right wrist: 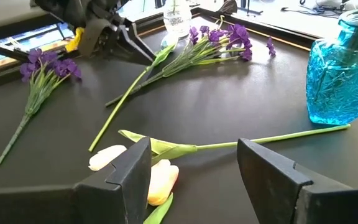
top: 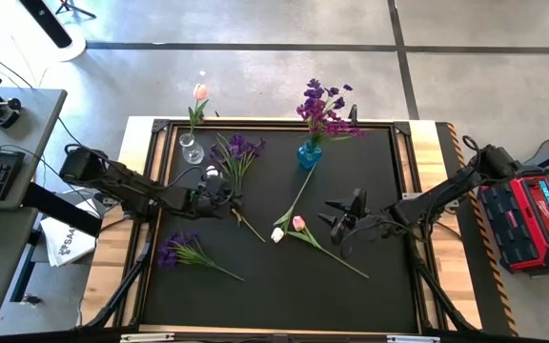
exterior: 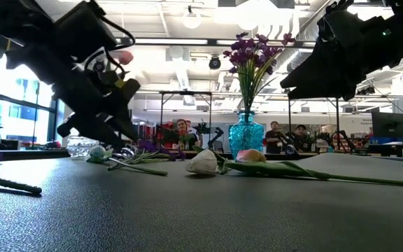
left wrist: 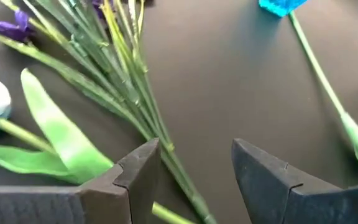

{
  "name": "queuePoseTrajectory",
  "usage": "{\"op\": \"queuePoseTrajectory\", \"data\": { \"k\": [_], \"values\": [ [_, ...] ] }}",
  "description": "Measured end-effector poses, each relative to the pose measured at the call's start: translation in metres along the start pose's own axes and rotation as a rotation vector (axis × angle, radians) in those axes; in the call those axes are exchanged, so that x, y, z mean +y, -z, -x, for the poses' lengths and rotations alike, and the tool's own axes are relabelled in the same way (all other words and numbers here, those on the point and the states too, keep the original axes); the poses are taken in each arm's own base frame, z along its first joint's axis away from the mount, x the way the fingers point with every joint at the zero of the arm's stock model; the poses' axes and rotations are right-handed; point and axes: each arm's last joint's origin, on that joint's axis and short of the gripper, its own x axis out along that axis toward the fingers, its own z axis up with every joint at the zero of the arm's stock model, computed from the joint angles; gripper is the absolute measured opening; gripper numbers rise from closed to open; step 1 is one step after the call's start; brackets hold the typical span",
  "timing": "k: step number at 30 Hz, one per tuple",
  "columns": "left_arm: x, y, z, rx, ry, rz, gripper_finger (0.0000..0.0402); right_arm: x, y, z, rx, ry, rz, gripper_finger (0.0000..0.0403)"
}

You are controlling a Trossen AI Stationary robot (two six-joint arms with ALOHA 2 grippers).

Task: Sort flowers into vase by color
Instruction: Put the left white tulip into the transparent vase

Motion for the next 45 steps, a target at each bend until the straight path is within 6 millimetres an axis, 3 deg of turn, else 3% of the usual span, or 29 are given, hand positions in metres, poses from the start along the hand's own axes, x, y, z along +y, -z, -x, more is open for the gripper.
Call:
{"op": "queuePoseTrajectory", "data": {
  "k": [9,20,33,41,45],
  "values": [
    [0.008,0.005,0.0,0.08,-0.049,-0.123,0.019,0.001,-0.001,0.0,-0.01,-0.005,-0.011,0.0208],
    [0.014,0.006,0.003,0.158,-0.154,-0.083,0.0253,0.001,-0.001,0.0,-0.01,-0.004,-0.011,0.0208],
    [0.018,0.006,0.001,0.127,-0.172,-0.033,0.0248,0.001,-0.001,0.0,-0.01,-0.004,-0.011,0.0208],
    [-0.001,-0.009,0.023,0.149,-0.166,-0.104,0.0248,0.001,-0.001,0.0,-0.013,-0.003,-0.013,0.0208],
    [0.003,-0.006,0.029,0.241,-0.2,-0.084,0.0248,0.001,-0.002,0.0,-0.018,-0.006,-0.019,0.0208]
  ]
}}
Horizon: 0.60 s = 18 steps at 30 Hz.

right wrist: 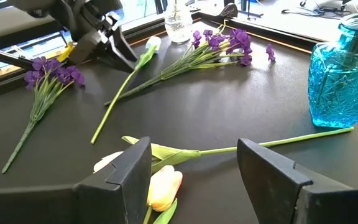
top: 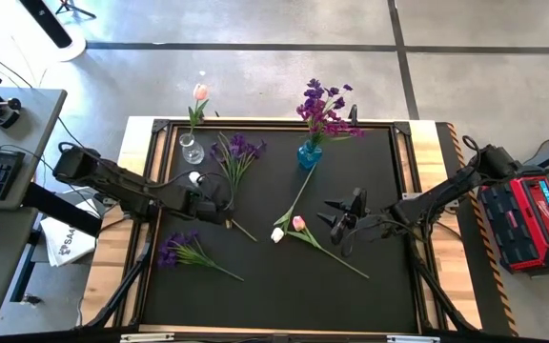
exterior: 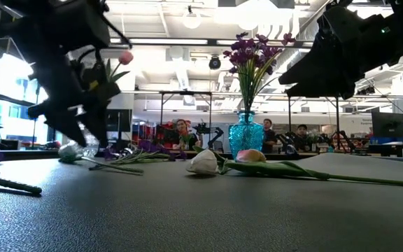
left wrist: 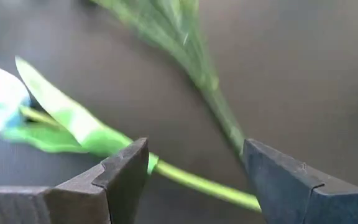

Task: Sort flowers into vase by color
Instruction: Put the left white tulip into the transparent vase

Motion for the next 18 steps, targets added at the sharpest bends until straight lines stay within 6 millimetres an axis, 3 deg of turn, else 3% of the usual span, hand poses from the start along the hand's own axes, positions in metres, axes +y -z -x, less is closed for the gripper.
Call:
{"op": "queuePoseTrajectory", "data": {
  "k": [7,18],
  "values": [
    [0.005,0.014,-0.014,0.09,0.002,0.037,0.0248,0.0,-0.001,0.0,-0.005,-0.004,0.004,0.0208],
    [0.017,0.017,-0.027,0.021,0.01,0.092,0.0248,0.001,-0.001,0.0,-0.006,-0.005,0.016,0.0208]
  ]
}}
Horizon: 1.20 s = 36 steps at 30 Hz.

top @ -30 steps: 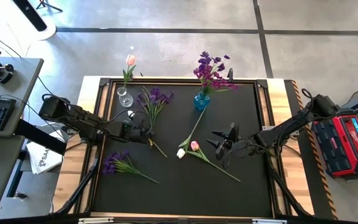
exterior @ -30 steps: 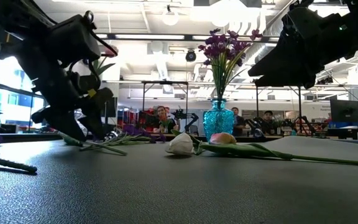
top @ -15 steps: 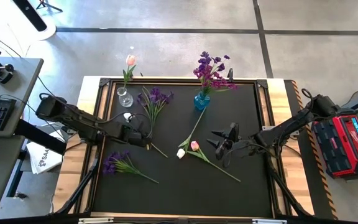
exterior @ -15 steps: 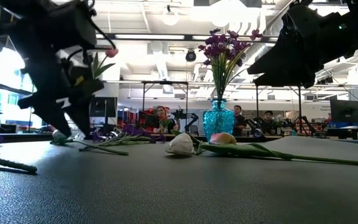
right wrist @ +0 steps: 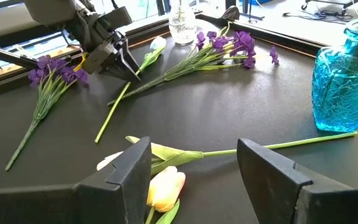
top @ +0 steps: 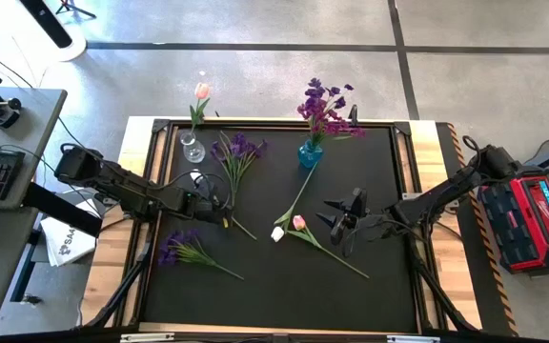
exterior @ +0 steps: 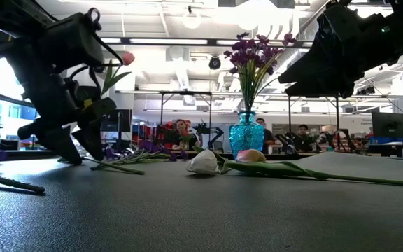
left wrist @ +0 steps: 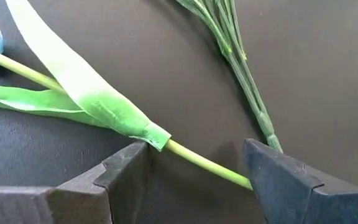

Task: Sort flowers into vase by color
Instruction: Put the left white tulip into the transparent vase

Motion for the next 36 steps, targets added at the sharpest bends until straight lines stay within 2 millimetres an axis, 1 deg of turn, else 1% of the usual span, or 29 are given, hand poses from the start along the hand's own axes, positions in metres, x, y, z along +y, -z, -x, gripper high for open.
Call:
{"op": "queuePoseTrajectory", "data": {
  "k": [3,6,8,18,21,23,26,29,33,36],
  "values": [
    [0.001,-0.001,-0.001,-0.009,-0.007,-0.006,0.0242,0.0,0.0,0.0,-0.002,0.003,0.001,0.0208],
    [0.002,-0.001,-0.001,-0.013,-0.017,-0.02,0.0221,0.0,0.0,0.0,-0.003,0.004,0.001,0.0208],
    [0.003,0.0,-0.001,-0.009,-0.028,-0.026,0.0197,0.0,0.0,0.0,-0.003,0.004,0.001,0.0208],
    [0.006,0.001,-0.001,0.01,-0.053,-0.078,0.0048,0.0,0.0,0.0,-0.003,0.004,0.001,0.0208],
    [0.006,-0.001,0.002,0.009,-0.035,-0.096,0.0013,0.0,0.0,0.0,-0.003,0.004,0.001,0.0208],
    [0.006,-0.003,0.006,0.015,-0.009,-0.099,0.0005,0.0,0.0,0.0,-0.003,0.005,0.001,0.0208],
    [0.003,-0.01,0.018,-0.001,0.06,-0.125,0.0008,0.0,0.0,0.0,-0.003,0.005,0.001,0.0208],
    [-0.003,-0.021,0.035,-0.093,0.138,-0.177,0.0006,0.0,0.0,0.0,-0.003,0.005,0.001,0.0208],
    [-0.009,-0.033,0.064,-0.318,0.236,-0.255,0.0003,0.0,0.0,0.0,-0.003,0.005,0.001,0.0208],
    [-0.011,-0.039,0.088,-0.554,0.236,-0.33,0.0001,0.0,0.0,0.0,-0.003,0.005,0.001,0.0208]
  ]
}}
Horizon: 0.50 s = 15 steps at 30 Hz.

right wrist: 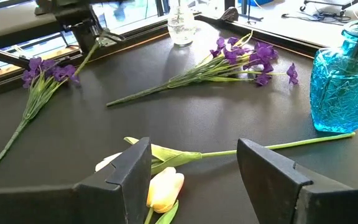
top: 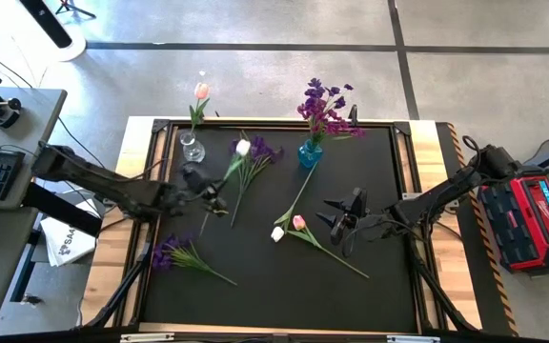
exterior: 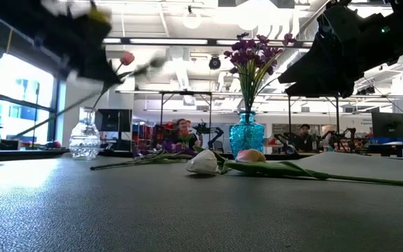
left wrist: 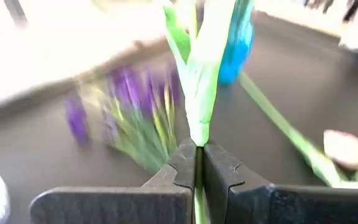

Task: Sort flowers into vase by color
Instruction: Put the left white tulip into the transparent vase

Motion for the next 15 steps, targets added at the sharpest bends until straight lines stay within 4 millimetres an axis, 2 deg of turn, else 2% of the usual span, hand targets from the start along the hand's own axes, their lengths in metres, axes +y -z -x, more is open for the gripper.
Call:
{"op": "queuePoseTrajectory", "data": {
  "k": [5,9,12,15],
  "values": [
    [-0.007,-0.023,0.022,-0.281,-0.041,-0.191,0.0001,0.0,0.0,0.0,0.0,0.0,0.001,0.0208],
    [-0.006,-0.036,0.027,-0.509,0.158,-0.336,0.0,0.0,0.0,0.0,-0.002,0.004,0.007,0.0208],
    [0.005,-0.042,0.029,-0.757,0.26,-0.399,0.0,0.0,0.0,0.0,-0.004,0.007,0.009,0.0208],
    [0.022,-0.045,0.027,-0.89,0.145,-0.474,0.0,0.0,0.0,0.0,-0.004,0.007,0.009,0.0208]
  ]
}}
